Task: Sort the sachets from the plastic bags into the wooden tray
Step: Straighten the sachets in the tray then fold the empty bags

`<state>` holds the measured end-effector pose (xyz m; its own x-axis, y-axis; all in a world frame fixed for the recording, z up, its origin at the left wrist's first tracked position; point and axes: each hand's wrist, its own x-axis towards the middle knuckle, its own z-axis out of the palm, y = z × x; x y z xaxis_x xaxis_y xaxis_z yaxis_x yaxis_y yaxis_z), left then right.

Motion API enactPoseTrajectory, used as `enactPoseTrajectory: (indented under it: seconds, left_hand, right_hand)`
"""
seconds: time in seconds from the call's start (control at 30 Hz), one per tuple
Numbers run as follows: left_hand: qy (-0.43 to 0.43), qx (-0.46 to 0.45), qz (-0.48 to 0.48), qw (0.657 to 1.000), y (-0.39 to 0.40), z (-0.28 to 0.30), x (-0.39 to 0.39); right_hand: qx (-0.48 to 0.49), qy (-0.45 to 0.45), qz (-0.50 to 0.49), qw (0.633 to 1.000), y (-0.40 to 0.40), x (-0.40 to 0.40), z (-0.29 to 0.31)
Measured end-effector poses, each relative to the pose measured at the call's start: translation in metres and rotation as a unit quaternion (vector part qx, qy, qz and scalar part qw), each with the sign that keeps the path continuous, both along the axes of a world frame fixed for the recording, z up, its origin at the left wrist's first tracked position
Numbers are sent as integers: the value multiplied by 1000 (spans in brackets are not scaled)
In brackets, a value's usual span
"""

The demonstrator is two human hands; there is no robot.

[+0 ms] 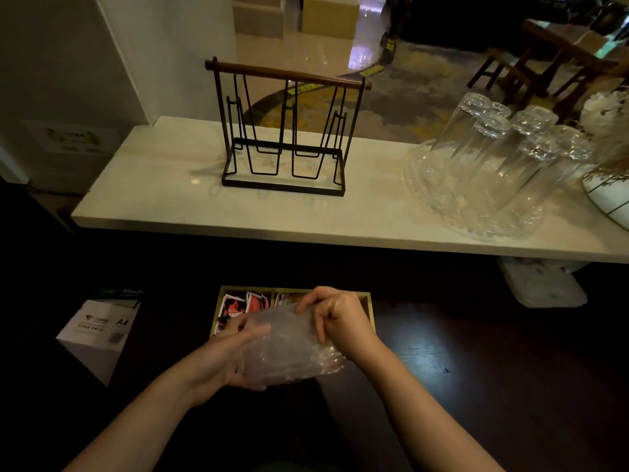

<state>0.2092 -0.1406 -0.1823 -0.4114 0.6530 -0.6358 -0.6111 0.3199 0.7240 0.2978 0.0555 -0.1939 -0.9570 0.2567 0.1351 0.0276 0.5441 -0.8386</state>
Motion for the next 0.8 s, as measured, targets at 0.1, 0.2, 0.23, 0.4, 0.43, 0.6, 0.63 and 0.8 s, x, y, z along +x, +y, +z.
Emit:
enactPoseTrajectory:
  seconds: [0.1,0.2,0.23,0.4,0.43,0.6,0.63,0.8]
  left_hand:
    - [-24,-17,-44,999,-7,2,-1]
    - [-31,-37,-66,997,-13,0,-3]
    - [-16,-50,-66,996,-14,-1,-3]
    - [-2,-27,-80,996,-22,-10,-2]
    - [-1,-17,-76,997,-22,-11,0]
    - [58,-26,74,995,-22,-21,13]
    - [43,-5,133,990,-22,-22,13]
    - [28,87,233,968,-13,-17,20]
  right_hand:
    - [18,18,36,999,1,-2,2]
    - [54,2,102,993,-1,-2,5]
    - [61,-4,121,991,-4,-3,6]
    - [-1,47,13,999,-9,-7,1]
    - [-24,47,-21,998,-8,-7,0]
    - [-397,-31,-77,914,-19,1,-5]
    - [-514,-29,-70,854,-24,2,-7]
    - [-457,-156,54,874,-72,4,-26]
